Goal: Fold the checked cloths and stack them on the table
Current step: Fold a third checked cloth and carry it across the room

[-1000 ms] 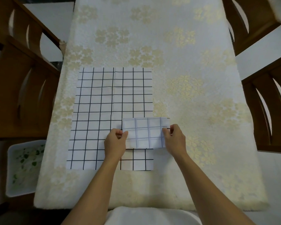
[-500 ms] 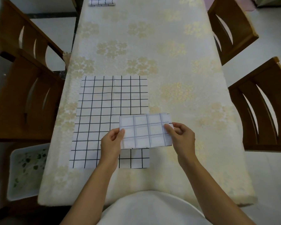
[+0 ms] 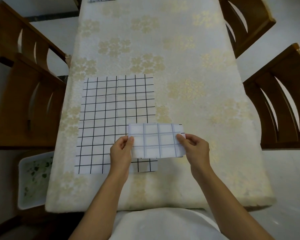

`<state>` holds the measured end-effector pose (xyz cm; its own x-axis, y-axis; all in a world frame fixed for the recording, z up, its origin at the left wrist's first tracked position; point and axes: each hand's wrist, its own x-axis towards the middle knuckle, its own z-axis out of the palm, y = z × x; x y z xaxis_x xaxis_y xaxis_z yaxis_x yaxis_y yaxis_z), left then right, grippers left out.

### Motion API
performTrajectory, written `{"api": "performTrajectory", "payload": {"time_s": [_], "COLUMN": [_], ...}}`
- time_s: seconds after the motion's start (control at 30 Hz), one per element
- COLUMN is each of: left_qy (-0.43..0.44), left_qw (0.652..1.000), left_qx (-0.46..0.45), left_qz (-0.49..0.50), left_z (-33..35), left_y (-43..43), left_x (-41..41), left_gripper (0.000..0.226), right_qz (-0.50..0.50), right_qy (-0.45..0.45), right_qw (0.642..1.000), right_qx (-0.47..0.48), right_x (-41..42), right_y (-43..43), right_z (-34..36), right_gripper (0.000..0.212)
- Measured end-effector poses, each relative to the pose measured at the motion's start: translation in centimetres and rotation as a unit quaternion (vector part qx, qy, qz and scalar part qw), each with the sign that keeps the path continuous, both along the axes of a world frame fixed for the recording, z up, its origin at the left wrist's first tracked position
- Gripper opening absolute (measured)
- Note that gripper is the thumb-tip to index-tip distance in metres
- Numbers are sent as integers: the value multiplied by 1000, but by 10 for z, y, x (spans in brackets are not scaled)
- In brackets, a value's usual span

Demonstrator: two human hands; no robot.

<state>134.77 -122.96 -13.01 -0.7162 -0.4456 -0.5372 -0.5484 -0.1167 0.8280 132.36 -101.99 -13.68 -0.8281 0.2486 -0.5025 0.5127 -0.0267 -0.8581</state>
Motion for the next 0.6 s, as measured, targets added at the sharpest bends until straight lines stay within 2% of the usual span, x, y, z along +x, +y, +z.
{"api": "performTrajectory", "payload": {"time_s": [0.17,0.4,0.6], "left_qy": [20,40,23], "left_qw": [999,985,965], "left_qx": [-16,-15,-20], "left_qz": [-40,-168,-262], "left_z": [7,4,1], "left_y": [2,9,29], "left_x": [9,30,49], "left_gripper": [11,14,17], "right_qz": [-34,-110,-173], "right_qy": [16,16,8], "right_qw": [999,990,976], "right_qx": [17,85,135], "right_x": [23,89,149], "right_y": [0,8,18], "right_z": [6,13,15], "right_gripper": [4,13,14]}}
